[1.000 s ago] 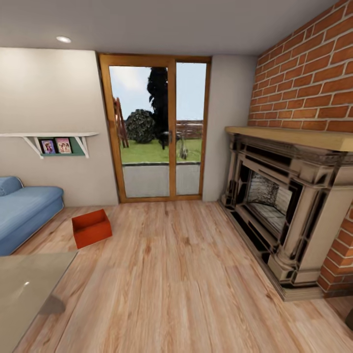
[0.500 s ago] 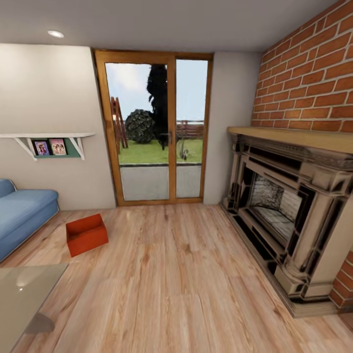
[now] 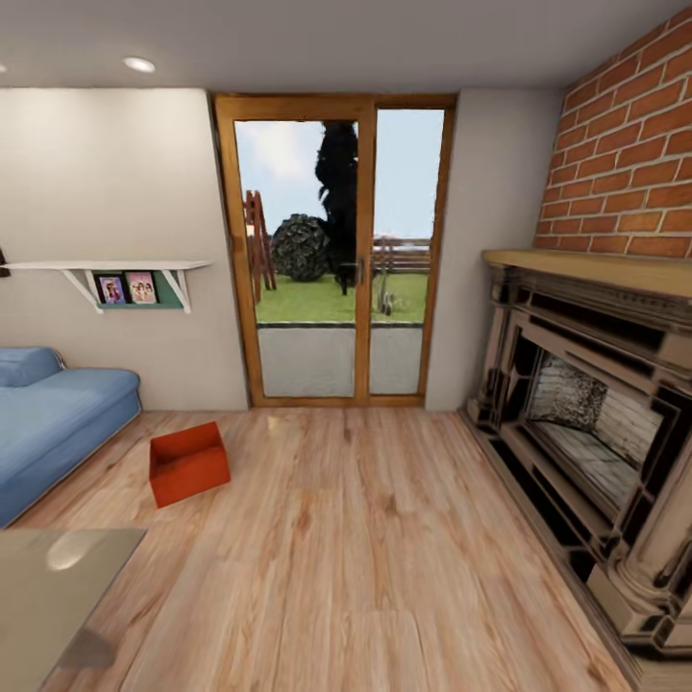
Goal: Move the two storage containers from the living room to the garage. In the garage, place one container on the floor and stack the other container on top of it (either order is fine).
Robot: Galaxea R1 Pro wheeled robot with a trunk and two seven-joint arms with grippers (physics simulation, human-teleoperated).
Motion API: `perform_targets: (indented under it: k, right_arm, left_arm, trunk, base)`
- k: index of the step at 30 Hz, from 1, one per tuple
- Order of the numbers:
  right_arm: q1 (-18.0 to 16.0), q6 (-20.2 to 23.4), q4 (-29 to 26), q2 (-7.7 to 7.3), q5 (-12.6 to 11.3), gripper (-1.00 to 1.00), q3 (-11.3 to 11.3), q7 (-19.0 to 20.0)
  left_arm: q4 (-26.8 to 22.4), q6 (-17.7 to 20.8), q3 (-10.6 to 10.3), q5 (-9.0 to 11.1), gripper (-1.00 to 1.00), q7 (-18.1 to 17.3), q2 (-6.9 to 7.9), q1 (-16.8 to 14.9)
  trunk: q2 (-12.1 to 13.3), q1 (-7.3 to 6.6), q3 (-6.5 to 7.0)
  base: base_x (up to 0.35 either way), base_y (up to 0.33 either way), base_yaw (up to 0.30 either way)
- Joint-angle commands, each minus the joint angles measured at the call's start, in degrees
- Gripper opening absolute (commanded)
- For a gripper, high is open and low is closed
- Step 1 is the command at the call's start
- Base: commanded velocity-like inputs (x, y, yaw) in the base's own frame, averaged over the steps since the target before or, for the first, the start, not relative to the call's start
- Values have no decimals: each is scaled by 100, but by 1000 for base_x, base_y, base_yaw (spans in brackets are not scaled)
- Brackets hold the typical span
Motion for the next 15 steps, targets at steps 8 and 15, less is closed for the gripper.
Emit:
perform_targets:
  k: [8, 15]
  right_arm:
    - [-7, -28, 17, -1, 24, 100, 52, -21]
    - [-7, -28, 16, -1, 24, 100, 49, -21]
  left_arm:
    - [8, -18, 44, -1, 100, 11, -2, -5]
    - [4, -18, 44, -1, 100, 11, -2, -5]
  trunk:
    - [-4, 4, -7]
    - [-4, 4, -7]
  base:
    - [320, 0, 43]
    - [320, 0, 2]
